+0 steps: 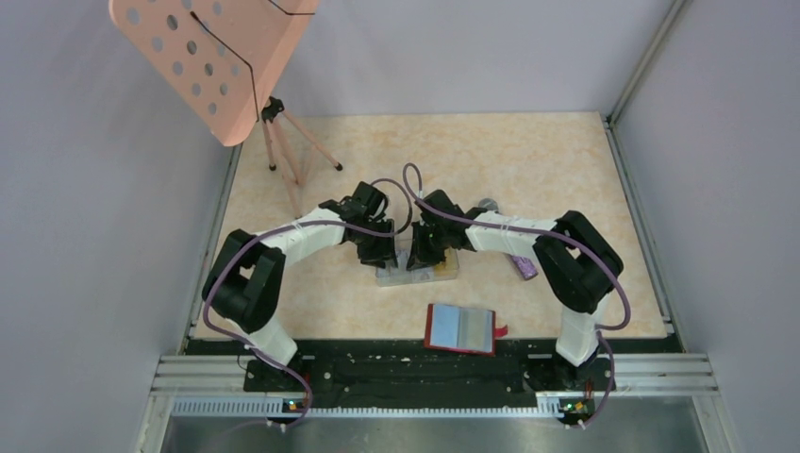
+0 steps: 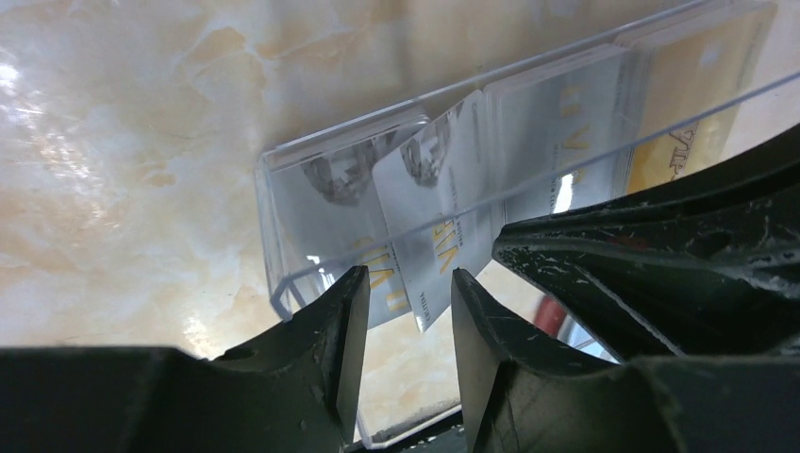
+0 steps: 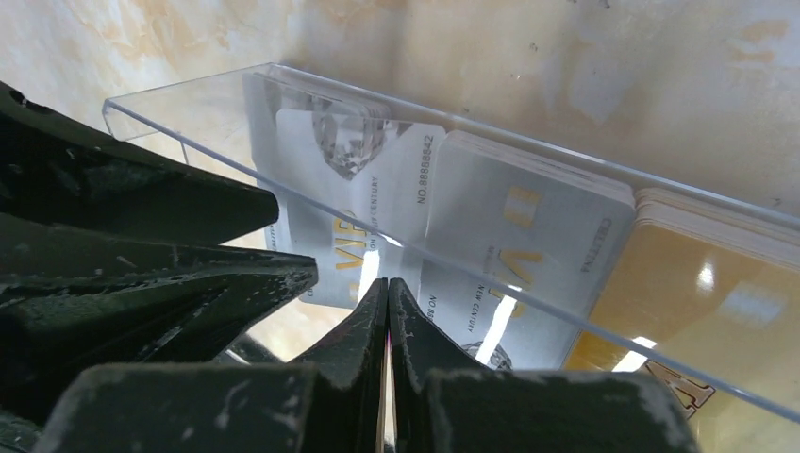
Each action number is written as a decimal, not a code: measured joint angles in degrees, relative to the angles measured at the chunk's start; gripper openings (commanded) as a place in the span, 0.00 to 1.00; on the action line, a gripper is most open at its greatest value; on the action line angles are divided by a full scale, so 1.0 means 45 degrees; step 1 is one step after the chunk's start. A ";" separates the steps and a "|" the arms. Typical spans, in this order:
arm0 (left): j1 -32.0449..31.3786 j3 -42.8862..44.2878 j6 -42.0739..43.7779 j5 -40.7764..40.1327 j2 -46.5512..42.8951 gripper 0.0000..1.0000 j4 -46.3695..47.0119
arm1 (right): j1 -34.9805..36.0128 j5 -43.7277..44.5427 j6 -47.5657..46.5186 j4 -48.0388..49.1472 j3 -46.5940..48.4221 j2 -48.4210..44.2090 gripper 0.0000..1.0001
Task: Put the credit cards into the card holder
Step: Pick up the credit card from the storage box.
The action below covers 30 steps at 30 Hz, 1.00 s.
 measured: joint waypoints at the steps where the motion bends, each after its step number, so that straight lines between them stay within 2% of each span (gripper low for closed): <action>1: 0.0000 0.0000 -0.0044 0.0000 0.0146 0.43 0.0029 | 0.0000 0.0000 0.0000 -0.0005 0.0000 0.0034 0.00; 15: -0.0024 -0.0277 -0.0733 0.1127 0.0408 0.21 0.1239 | 0.0000 -0.0049 0.0000 -0.0015 0.0000 0.0296 0.00; 22: -0.0015 -0.0272 -0.0743 0.1069 0.0359 0.10 0.1180 | 0.0000 -0.0068 -0.0005 -0.0010 0.0005 0.0296 0.00; 25: -0.0005 -0.0272 -0.0777 0.1141 0.0359 0.00 0.1200 | 0.0000 -0.0068 -0.0015 -0.0029 0.0015 0.0296 0.00; 30: 0.0010 -0.0151 -0.0860 0.1496 0.0359 0.00 0.1243 | 0.0000 -0.0005 -0.0146 -0.0301 0.0185 0.0151 0.05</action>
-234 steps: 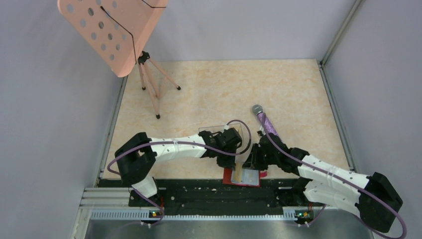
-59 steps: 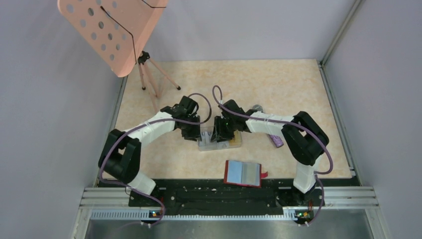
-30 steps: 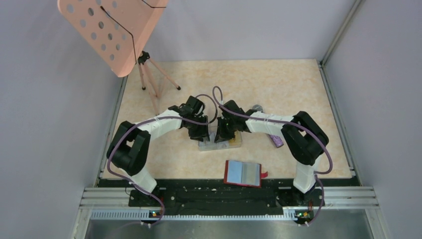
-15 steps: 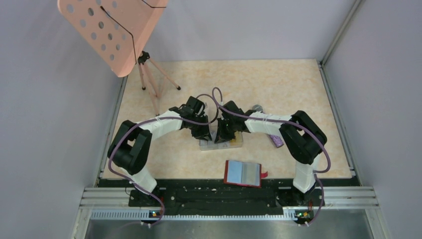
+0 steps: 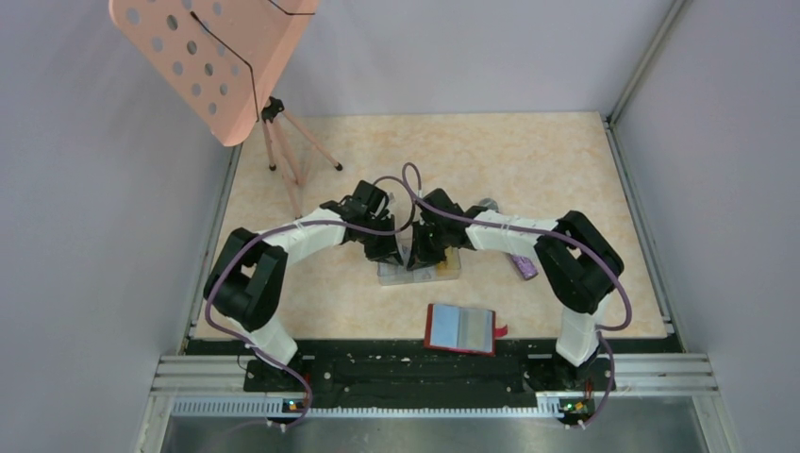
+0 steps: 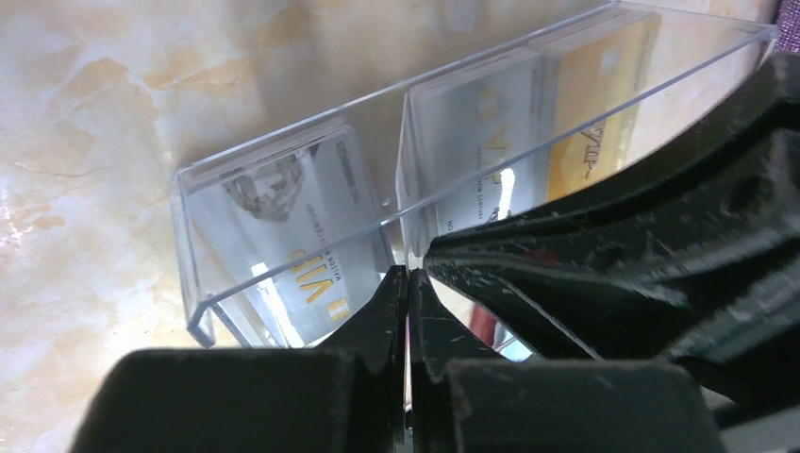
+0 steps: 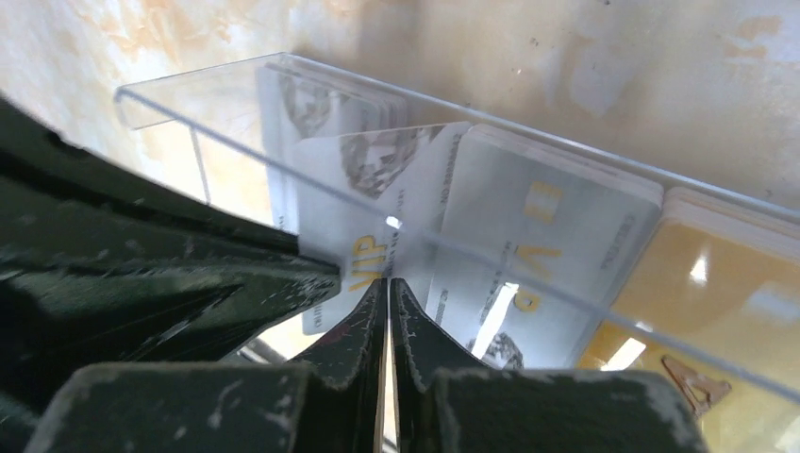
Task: Put the credit cards into the card holder
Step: Pick up the credit card from the storage box, then insert the credit card into the card holder.
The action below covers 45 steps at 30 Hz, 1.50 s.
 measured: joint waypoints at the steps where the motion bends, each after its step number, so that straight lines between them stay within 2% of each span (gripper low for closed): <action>1: 0.0000 0.0044 -0.0010 0.0058 0.0000 0.00 0.0000 | 0.0000 0.0024 -0.0039 -0.0068 0.0000 -0.0121 0.07; 8: -0.0083 0.0107 0.0029 -0.0393 -0.0602 0.00 -0.0267 | 0.0000 0.0651 -0.0277 -0.0607 0.0010 -0.2346 0.30; 15: -0.0160 0.0121 0.0049 -0.1209 -0.2929 0.00 -0.0879 | 0.0005 0.1190 -0.0267 -0.0743 -0.0185 -0.4915 0.38; 21: -0.0141 0.0083 -0.0015 -0.1224 -0.4328 0.00 -0.0889 | 0.0000 0.1477 -0.0058 -0.1035 -0.1588 -0.6343 0.42; 24: -0.0141 -0.0393 -0.0262 -0.0699 -0.5110 0.00 -0.0578 | -0.0010 0.1613 0.0063 -0.1530 -0.2424 -0.7198 0.41; 27: -0.0233 -0.1268 -0.0743 0.0078 -0.5872 0.00 0.0010 | -0.0010 0.1792 0.0253 -0.2021 -0.3361 -0.8408 0.36; 32: -0.1229 -0.3002 -0.1938 0.0787 -0.6309 0.00 0.1486 | -0.0010 0.2040 0.0748 -0.2735 -0.5231 -1.0661 0.28; 37: -0.3011 -0.4299 -0.3356 0.0811 -0.6033 0.00 0.3259 | -0.0010 0.2089 0.1404 -0.3254 -0.7150 -1.1905 0.21; 45: -0.5017 -0.5013 -0.5149 0.0369 -0.4172 0.00 0.6397 | -0.0010 0.2098 0.1991 -0.3755 -0.9024 -1.2206 0.10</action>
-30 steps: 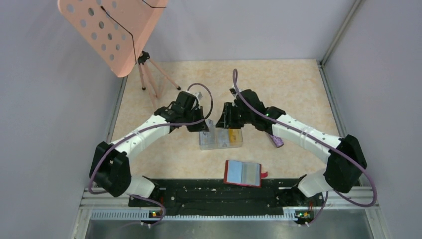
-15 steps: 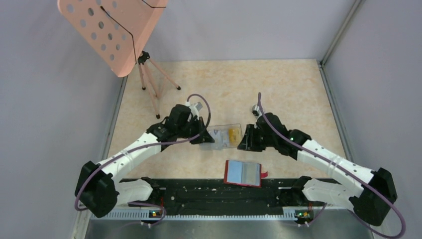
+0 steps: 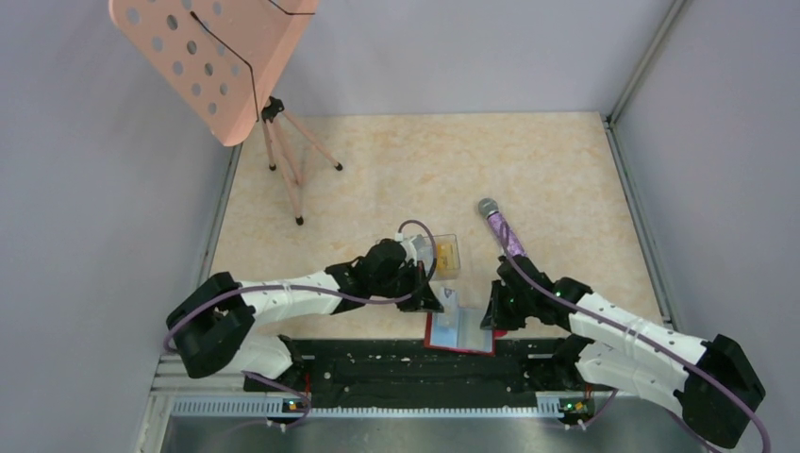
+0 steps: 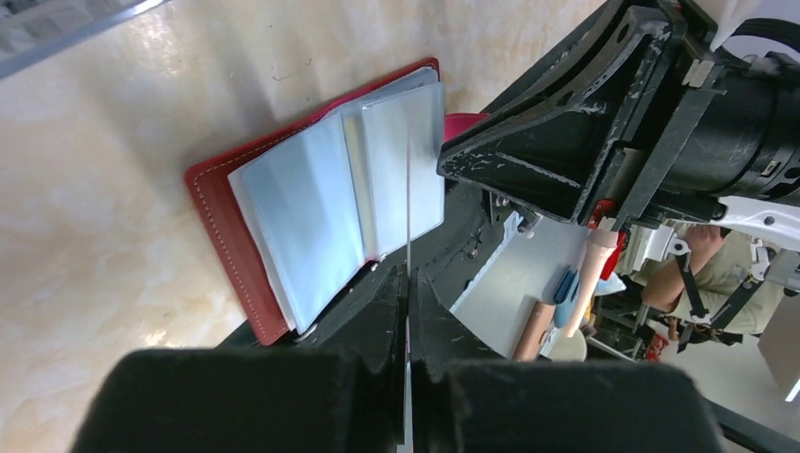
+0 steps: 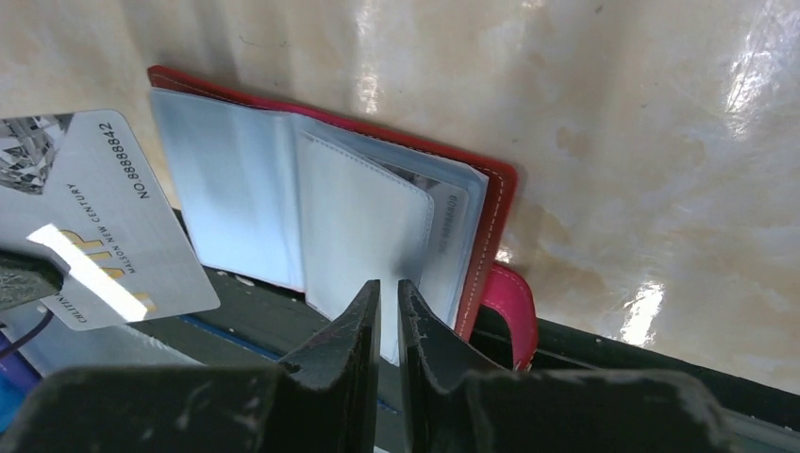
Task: Put the credit cards into the card holder
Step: Insert the credit card into the card holder.
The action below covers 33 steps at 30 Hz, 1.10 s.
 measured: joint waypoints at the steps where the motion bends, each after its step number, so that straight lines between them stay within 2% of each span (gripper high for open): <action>1: -0.0131 -0.0078 -0.0199 -0.0058 0.0170 0.00 0.0321 | 0.0000 -0.0005 0.0068 -0.0058 -0.0131 -0.0019 0.10; 10: -0.0549 -0.0408 -0.0947 -0.0209 0.1690 0.00 0.2327 | 0.0000 -0.0126 0.0627 0.0364 -0.0923 -0.0034 0.06; 23: -0.0597 -0.0607 -0.0704 -0.0151 0.2336 0.00 0.2516 | 0.0000 -0.0345 0.1059 0.0928 -0.1243 -0.0170 0.05; 33: -0.0622 -0.0486 -0.0102 0.0029 0.2336 0.00 0.1642 | 0.0000 0.1219 0.0704 -0.1258 -0.0369 -0.0141 0.07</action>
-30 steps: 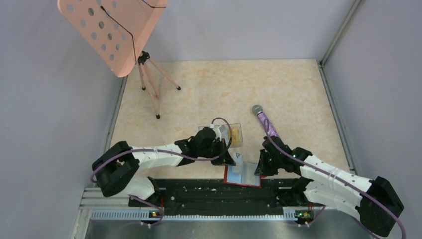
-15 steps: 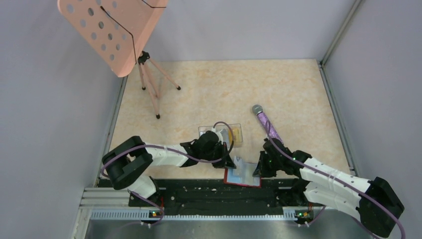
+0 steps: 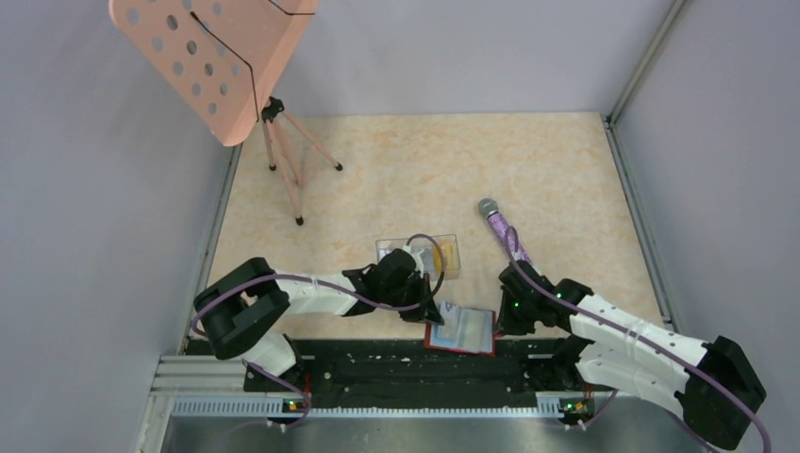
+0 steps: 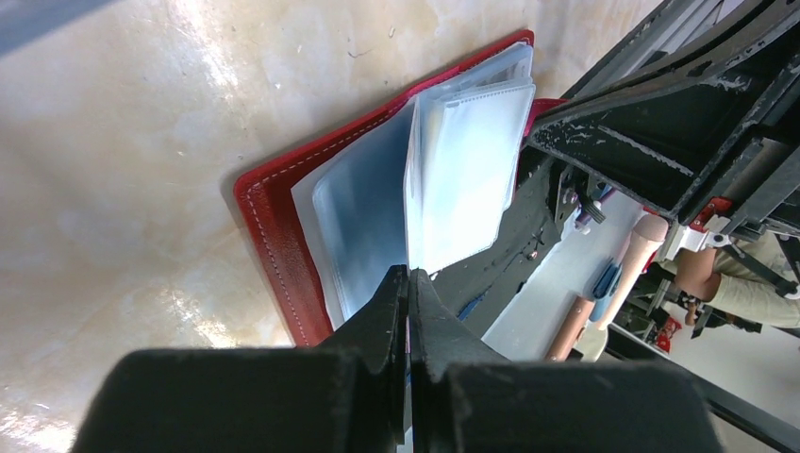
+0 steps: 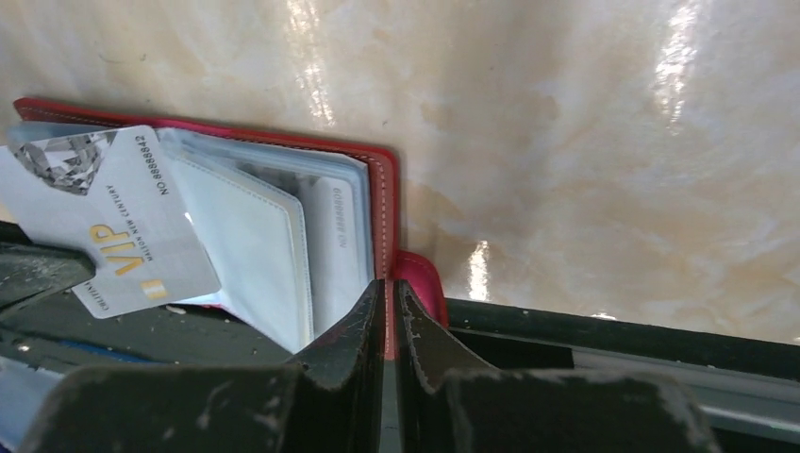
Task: Put the credit cards into the card holder
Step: Insert the credit card into the card holder.
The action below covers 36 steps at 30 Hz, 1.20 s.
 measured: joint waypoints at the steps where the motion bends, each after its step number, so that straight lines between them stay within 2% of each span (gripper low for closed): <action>1: -0.0010 0.0015 0.0010 0.0039 0.0010 0.00 0.0000 | 0.0000 0.0146 -0.0015 -0.0204 0.0058 0.0000 0.07; 13: -0.0160 0.0024 -0.0053 0.0359 0.0136 0.00 0.0491 | 0.0000 0.0588 -0.0049 -0.0874 0.0058 -0.0442 0.06; 36: -0.0374 0.0019 -0.0690 0.1044 0.1511 0.00 0.2569 | 0.0000 -0.0019 0.0044 -0.0180 -0.0466 -0.0423 0.05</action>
